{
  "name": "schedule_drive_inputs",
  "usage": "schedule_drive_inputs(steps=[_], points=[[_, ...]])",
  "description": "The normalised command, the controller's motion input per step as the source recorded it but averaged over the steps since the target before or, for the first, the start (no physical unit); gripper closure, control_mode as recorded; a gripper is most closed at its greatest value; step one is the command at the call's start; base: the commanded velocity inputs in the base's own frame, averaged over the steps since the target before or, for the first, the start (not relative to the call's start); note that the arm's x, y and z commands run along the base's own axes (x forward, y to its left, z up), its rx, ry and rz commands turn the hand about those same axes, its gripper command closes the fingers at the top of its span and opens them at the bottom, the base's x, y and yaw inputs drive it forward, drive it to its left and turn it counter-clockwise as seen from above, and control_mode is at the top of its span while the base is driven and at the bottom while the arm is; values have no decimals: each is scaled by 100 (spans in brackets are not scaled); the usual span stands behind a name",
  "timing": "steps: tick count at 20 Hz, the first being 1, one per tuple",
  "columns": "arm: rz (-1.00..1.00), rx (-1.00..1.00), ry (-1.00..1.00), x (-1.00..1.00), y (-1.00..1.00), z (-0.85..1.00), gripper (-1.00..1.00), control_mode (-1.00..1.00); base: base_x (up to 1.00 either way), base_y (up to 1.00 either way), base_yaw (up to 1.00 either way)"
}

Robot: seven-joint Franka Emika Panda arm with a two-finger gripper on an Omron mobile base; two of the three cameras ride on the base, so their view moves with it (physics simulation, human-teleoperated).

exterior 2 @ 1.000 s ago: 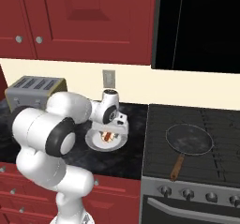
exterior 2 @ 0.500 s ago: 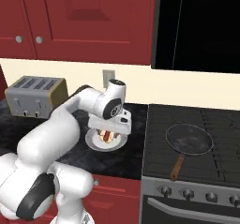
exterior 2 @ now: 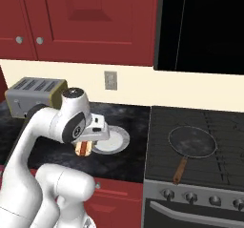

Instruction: Place the cold items (pear and squash) from the fridge in one tupperware on the dining counter. Place the warm items (kebab skewer and hot dog) in the stove area in another tupperware.

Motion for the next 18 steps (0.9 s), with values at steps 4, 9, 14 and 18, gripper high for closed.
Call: schedule_drive_inputs(steps=[4, 9, 14, 18], points=[[16, 0, -60, -46, 0, -8, 100, -100, 0, 0, 0], [13, -8, -14, -33, 19, 10, 100, -100, 0, 0, 0], [2, -14, 0, -13, 33, 4, 100, 100, -9, 23, 3], [0, 0, 0, 0, 0, 0, 100, 100, -62, 2, 30]])
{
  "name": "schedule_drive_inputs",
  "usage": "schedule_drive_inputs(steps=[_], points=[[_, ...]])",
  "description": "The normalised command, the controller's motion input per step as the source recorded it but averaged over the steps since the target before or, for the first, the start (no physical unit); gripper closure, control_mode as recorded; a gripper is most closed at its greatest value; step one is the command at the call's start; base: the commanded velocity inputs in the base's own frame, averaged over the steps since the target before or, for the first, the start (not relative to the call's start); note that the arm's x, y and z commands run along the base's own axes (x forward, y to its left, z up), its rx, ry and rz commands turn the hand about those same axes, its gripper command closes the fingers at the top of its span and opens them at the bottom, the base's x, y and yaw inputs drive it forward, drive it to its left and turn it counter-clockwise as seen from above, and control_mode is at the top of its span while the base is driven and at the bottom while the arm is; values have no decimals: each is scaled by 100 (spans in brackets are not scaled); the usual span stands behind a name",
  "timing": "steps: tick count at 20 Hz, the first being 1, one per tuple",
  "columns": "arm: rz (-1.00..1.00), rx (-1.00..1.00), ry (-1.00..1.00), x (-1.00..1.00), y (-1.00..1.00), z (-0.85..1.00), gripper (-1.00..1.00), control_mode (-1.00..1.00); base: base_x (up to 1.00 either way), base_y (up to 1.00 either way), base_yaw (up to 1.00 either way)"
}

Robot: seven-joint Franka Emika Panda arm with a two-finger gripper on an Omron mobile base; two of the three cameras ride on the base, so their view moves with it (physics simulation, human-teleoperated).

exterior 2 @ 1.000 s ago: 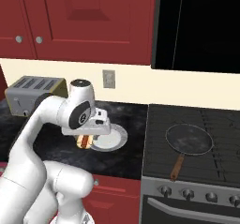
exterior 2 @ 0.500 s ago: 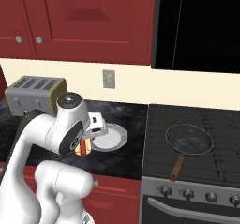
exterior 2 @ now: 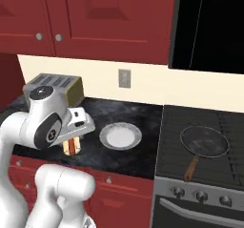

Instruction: Place the cold items (pear and squash) from the fridge in one tupperware on the dining counter. Place the warm items (kebab skewer and hot dog) in the stove area in another tupperware.

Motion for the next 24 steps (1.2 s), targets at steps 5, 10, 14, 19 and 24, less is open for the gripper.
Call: schedule_drive_inputs(steps=[5, 10, 14, 19, 24], points=[[0, 0, 0, 0, 0, 0, 100, 100, -99, 0, 36], [0, 0, 0, 0, 0, 0, 100, 100, -100, 12, 25], [0, 0, 0, 0, 0, 0, 100, 100, -100, 52, 18], [0, 0, 0, 0, 0, 0, 100, 100, -100, 85, 11], [0, 0, 0, 0, 0, 0, 100, 100, -100, 97, 8]])
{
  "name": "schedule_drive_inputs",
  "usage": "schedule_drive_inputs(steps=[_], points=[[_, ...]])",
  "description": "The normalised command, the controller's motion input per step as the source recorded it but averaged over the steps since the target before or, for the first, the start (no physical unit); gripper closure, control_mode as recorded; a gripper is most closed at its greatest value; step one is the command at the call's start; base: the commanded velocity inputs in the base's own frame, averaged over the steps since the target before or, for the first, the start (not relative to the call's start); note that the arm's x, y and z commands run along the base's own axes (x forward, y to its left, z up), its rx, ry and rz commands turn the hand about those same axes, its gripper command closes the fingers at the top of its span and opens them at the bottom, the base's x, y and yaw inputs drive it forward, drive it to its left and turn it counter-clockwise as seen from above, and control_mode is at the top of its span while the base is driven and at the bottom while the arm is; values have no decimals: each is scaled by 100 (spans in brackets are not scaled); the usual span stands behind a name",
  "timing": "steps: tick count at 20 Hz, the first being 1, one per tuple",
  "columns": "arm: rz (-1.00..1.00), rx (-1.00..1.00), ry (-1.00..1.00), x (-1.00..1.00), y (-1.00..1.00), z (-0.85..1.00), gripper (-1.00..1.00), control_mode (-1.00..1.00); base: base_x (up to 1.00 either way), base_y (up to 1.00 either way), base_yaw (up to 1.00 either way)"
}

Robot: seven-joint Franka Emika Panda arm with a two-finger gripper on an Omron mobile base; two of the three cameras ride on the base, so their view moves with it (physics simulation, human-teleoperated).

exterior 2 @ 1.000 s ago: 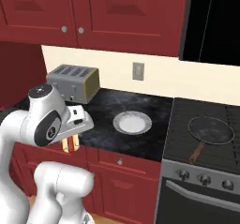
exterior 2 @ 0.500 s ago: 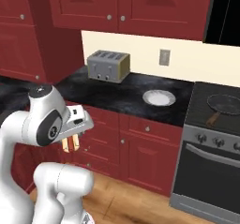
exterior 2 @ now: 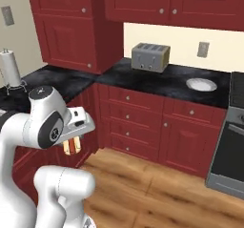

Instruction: Place the cold items (pear and squash) from the fridge in one tupperware on the dining counter. Place the warm items (kebab skewer and hot dog) in the stove area in another tupperware.

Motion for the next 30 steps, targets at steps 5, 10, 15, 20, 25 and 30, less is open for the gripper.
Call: schedule_drive_inputs(steps=[5, 10, 15, 20, 25, 30], points=[[0, 0, 0, 0, 0, 0, 100, 100, -100, 74, 10], [0, 0, 0, 0, 0, 0, 100, 100, -100, 9, 22], [0, 0, 0, 0, 0, 0, 100, 100, -100, 0, 23], [0, 0, 0, 0, 0, 0, 100, 100, -100, 0, 25], [0, 0, 0, 0, 0, 0, 100, 100, -100, 0, 25], [0, 0, 0, 0, 0, 0, 100, 100, -100, 0, 24]])
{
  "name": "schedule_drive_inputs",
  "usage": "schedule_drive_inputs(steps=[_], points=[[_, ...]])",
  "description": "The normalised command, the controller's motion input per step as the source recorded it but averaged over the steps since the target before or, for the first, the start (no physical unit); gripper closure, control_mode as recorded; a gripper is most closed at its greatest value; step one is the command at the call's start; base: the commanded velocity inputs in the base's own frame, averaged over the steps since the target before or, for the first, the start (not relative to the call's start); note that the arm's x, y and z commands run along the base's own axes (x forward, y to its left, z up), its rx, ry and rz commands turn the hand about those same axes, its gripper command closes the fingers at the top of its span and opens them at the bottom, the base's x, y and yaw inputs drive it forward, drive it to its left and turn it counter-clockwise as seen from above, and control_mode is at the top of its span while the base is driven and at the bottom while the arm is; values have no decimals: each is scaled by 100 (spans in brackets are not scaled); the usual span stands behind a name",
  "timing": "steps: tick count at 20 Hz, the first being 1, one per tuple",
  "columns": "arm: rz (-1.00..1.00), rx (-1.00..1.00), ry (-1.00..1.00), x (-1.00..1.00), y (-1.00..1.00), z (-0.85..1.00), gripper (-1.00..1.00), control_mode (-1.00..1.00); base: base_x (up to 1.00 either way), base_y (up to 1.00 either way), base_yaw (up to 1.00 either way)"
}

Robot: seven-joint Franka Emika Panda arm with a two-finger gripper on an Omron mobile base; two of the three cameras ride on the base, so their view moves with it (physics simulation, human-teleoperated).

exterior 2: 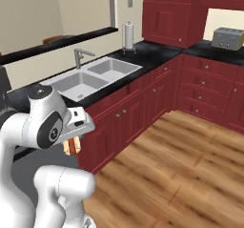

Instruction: Place the cold items (pear and squash) from the fridge in one tupperware on the dining counter. Place the warm items (kebab skewer and hot dog) in the stove area in another tupperware.

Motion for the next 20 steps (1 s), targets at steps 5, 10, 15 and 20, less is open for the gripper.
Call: schedule_drive_inputs(steps=[5, 10, 15, 20], points=[[0, 0, 0, 0, 0, 0, 100, 100, -100, 6, 27], [0, 0, 0, 0, 0, 0, 100, 100, -100, 49, 21], [0, 0, 0, 0, 0, 0, 100, 100, -99, 88, 2], [0, 0, 0, 0, 0, 0, 100, 100, -76, 81, -21]])
